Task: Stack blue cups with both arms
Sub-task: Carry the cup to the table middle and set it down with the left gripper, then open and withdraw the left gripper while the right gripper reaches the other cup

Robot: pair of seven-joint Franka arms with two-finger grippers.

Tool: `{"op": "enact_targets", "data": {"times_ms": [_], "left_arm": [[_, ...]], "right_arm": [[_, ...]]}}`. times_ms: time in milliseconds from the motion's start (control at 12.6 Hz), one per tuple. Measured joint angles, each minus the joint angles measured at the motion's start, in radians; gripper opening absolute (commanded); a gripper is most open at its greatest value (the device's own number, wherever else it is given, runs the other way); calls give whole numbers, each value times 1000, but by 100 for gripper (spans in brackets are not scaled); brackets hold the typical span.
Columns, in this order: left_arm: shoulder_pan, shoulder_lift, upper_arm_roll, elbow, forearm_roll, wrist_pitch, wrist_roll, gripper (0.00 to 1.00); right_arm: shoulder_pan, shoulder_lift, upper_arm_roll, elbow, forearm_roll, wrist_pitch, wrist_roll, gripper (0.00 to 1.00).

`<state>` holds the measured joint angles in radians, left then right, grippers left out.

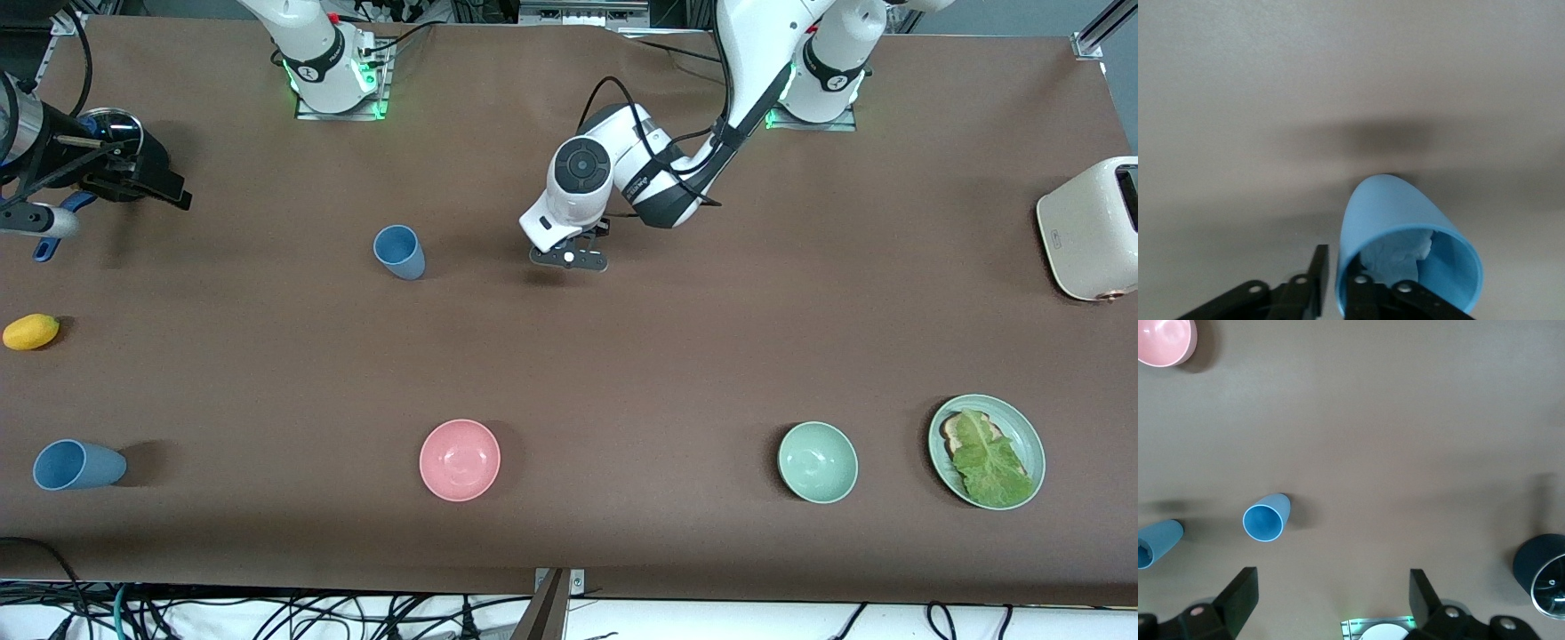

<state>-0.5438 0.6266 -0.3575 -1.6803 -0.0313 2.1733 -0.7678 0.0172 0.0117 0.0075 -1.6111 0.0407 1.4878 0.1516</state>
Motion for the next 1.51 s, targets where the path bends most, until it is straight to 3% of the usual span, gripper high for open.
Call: {"op": "enact_targets", "data": {"times_ms": [239,478,796,1115,1274,1513], "left_arm": [[0,-3,1,13,0,-7,-59,100],[25,-56,5,46,0,-138,-73,100],[125,-220,15,59,0,-312,-56,100],[292,-341,23,59,4,-439,168,100],[364,-387,24,59,76,-486,256,100],[432,-431,24,57,143,-505,372,100]], "right_arm": [[0,16,1,0,0,16,-3,100],[29,69,11,-1,-10,13,-6,100],[73,111,16,-1,-12,9,-9,100],[176,157,22,-15,-7,41,-3,100],[206,204,39,-68,2,126,15,100],[210,208,72,-229,4,299,40,100]]}}
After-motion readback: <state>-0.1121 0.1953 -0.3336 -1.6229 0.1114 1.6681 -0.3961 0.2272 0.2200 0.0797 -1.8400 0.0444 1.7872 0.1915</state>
